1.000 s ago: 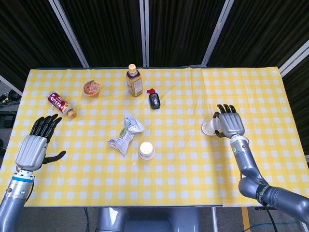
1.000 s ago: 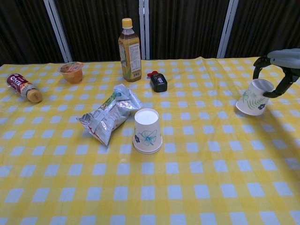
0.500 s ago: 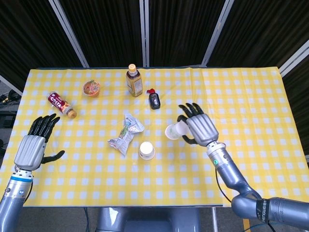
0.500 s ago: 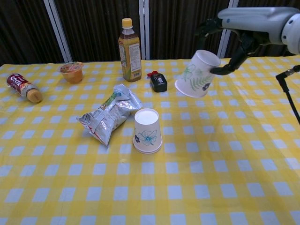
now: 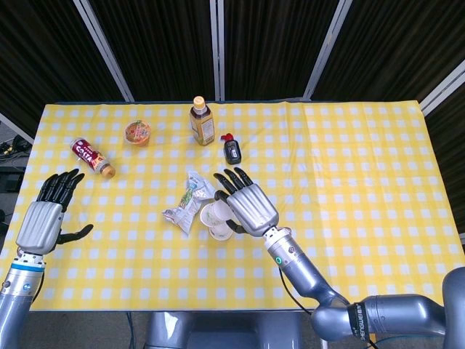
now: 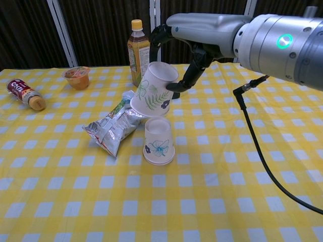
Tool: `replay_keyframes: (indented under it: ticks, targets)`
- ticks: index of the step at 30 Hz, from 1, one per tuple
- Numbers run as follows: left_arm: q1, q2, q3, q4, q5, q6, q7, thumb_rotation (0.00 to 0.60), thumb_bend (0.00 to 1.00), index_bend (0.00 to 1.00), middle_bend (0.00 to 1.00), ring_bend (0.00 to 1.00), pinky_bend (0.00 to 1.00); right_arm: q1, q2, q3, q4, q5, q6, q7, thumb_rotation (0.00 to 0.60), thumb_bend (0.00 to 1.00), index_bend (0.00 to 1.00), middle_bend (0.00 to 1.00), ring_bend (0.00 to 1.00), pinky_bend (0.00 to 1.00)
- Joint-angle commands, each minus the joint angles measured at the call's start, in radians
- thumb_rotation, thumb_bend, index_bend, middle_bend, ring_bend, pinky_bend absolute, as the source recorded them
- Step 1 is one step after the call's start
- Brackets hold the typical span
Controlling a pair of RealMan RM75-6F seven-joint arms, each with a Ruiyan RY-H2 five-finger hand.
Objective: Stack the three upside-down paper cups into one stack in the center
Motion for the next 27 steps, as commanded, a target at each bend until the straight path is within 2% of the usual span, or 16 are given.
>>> replay_keyframes:
  ticks: [1, 18, 27]
  targets:
    - [0.001, 0.002, -0.003, 0.002, -0.001, -0.004, -0.006, 0.6, 0.19, 0.02, 0.0, 0.0, 0.0, 0.005, -0.012, -0.01, 0.013, 0.01, 0.009, -0.002, 0.6, 0.24, 0.46, 0.08, 0.0, 0.0]
    - [0.01, 0.001, -0.016, 0.007, -0.001, -0.016, -0.006, 0.6, 0.18, 0.02, 0.0, 0.0, 0.0, 0.003, 0.025, -0.053, -0.033, 0.02, 0.019, -0.012, 0.6, 0.24, 0.46, 0.08, 0.0, 0.0]
    - [0.015, 0.003, -0.016, 0.005, 0.011, -0.016, -0.007, 0.6, 0.18, 0.02, 0.0, 0.0, 0.0, -0.005, 0.002, -0.078, 0.0, 0.003, 0.028, 0.008, 0.6, 0.24, 0.46, 0.08, 0.0, 0.0]
